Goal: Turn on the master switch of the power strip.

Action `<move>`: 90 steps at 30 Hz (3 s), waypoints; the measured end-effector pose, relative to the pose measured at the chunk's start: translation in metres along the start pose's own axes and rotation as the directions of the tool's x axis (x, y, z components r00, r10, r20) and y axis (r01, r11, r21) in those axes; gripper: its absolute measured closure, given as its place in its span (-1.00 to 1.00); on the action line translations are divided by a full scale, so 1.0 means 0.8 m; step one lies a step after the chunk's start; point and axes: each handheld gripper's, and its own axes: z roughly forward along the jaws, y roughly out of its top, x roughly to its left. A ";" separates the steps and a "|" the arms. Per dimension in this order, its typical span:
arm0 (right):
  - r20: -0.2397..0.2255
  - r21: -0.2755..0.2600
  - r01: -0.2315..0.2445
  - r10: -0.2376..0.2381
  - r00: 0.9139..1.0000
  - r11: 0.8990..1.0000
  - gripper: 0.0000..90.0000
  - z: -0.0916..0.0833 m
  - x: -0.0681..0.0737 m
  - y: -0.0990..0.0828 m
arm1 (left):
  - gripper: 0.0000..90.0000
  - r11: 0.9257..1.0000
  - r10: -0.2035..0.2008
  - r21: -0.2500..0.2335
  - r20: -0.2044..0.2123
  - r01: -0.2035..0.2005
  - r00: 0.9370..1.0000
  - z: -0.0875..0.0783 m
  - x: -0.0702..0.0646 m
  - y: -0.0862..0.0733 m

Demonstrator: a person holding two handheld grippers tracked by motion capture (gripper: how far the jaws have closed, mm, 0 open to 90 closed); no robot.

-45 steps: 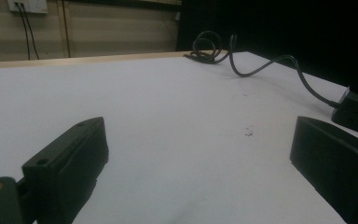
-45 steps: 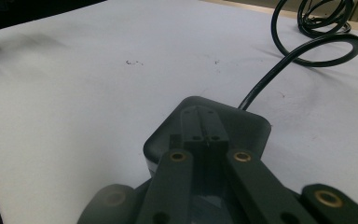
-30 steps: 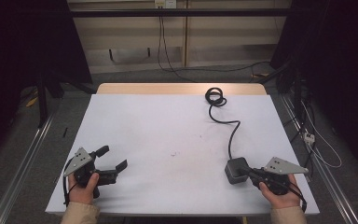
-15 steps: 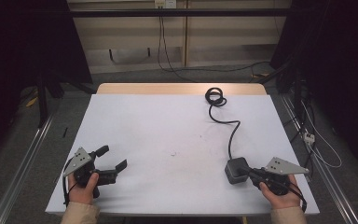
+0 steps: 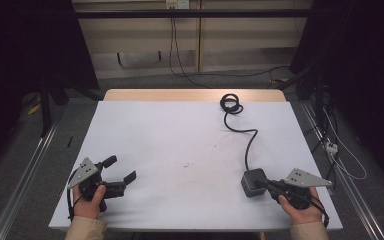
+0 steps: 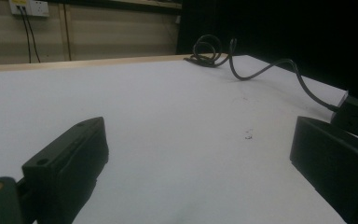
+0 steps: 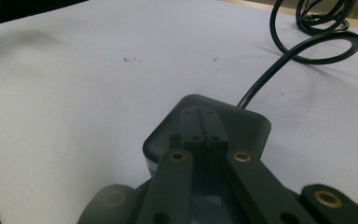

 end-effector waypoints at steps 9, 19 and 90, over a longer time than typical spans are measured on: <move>0.001 -0.005 0.002 -0.001 1.000 1.000 1.00 0.000 0.000 -0.001 | -0.91 1.000 0.001 0.000 0.001 -0.001 1.000 0.000 0.000 0.000; 0.006 -0.016 -0.018 0.018 1.000 1.000 1.00 -0.005 -0.005 -0.003 | -0.92 1.000 0.000 0.002 0.002 0.000 1.000 0.001 -0.001 0.000; 0.055 -0.083 -0.075 0.080 0.995 0.994 -0.04 -0.005 -0.014 0.007 | -0.92 1.000 -0.003 -0.006 0.000 0.003 1.000 -0.003 0.001 0.000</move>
